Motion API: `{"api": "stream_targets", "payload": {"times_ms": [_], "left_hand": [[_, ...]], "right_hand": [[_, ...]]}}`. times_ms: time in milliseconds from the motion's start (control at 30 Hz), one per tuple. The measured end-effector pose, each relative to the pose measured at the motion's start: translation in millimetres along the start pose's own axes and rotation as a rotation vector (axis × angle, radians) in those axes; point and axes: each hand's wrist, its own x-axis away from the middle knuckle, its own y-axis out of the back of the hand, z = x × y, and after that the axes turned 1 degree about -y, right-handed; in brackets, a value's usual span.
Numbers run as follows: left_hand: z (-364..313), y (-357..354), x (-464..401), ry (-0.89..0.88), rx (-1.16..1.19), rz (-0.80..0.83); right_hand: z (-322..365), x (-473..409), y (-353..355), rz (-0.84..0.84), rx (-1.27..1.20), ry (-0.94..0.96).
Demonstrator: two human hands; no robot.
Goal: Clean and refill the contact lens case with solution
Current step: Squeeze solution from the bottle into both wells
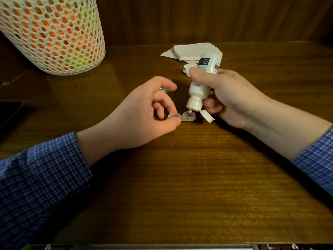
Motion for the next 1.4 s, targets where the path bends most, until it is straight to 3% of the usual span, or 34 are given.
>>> {"api": "stream_targets", "payload": {"times_ms": [1400], "left_hand": [[0.7,-0.7,0.3,-0.028,-0.012,0.001]], "right_hand": [[0.5,0.7,0.9,-0.014,0.014,-0.004]]}}
